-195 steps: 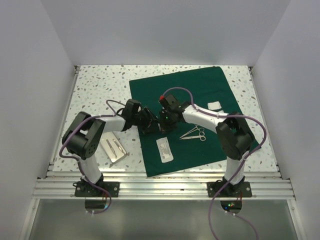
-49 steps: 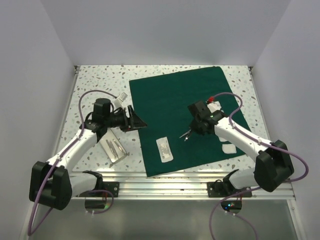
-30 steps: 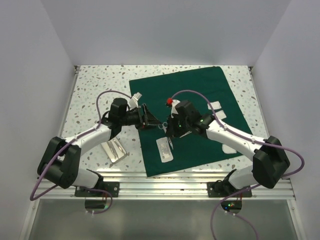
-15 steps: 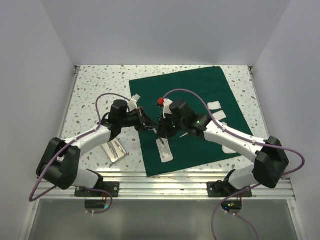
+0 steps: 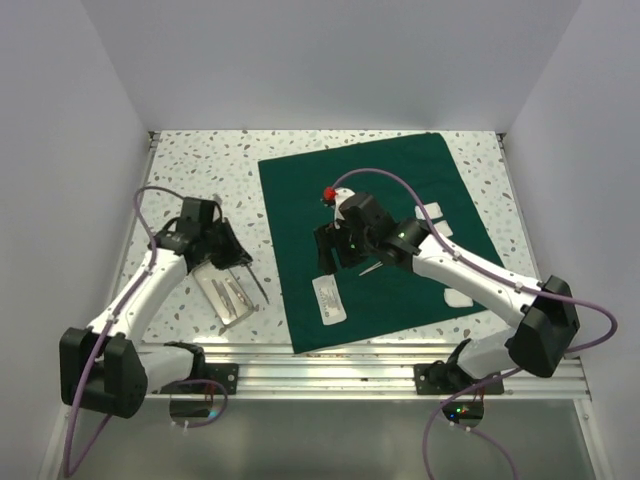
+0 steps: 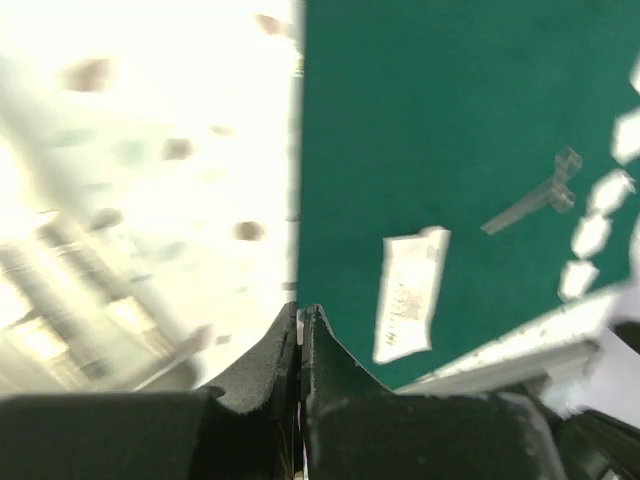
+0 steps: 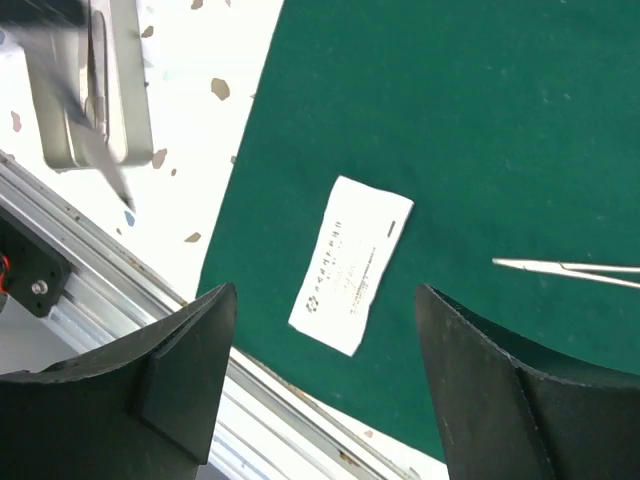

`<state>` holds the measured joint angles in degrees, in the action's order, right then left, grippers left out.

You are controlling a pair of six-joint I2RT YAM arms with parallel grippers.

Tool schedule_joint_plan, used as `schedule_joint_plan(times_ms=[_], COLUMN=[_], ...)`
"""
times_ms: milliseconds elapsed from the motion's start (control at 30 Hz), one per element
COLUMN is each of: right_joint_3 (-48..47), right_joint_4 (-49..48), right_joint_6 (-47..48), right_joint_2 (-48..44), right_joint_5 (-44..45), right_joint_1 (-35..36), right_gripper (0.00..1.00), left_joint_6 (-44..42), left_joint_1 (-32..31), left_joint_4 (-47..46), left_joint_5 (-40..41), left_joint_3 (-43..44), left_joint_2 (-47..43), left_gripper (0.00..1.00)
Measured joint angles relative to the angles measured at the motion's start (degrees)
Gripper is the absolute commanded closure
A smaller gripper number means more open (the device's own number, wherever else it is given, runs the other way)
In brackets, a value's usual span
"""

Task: Prepare the surgical pack

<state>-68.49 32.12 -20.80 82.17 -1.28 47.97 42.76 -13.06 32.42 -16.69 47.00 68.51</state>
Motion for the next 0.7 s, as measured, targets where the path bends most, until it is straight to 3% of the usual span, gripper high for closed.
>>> schedule_joint_plan(times_ms=[133,300,433,633,700], right_joint_3=[1.31,4.02,6.21,9.60,9.90], right_joint_4=[1.22,1.31,1.27,0.31,0.48], right_joint_6=[0.33,0.31,0.28,0.02,0.02], right_joint_2=[-2.23,-3.45,-4.04,-4.55,-4.55], right_joint_5=[0.50,0.26,-0.92,-5.95,-5.90], right_joint_1=[-0.31,-0.50,-2.29,-11.63,-12.90], right_gripper=[0.24,0.24,0.23,0.23,0.23], left_joint_6=[-3.43,-4.55,-4.72,-5.92,-5.99], left_joint_1=[5.35,7.87,9.92,12.70,13.40], left_joint_4=[10.10,14.71,15.21,13.66,12.50], left_joint_5=[7.23,12.11,13.46,13.51,13.05], left_joint_3=[3.56,4.81,4.28,2.80,1.40], left_joint_2=[-2.25,-1.27,0.48,4.00,5.14], left_gripper=[1.00,1.00,1.00,1.00,0.95])
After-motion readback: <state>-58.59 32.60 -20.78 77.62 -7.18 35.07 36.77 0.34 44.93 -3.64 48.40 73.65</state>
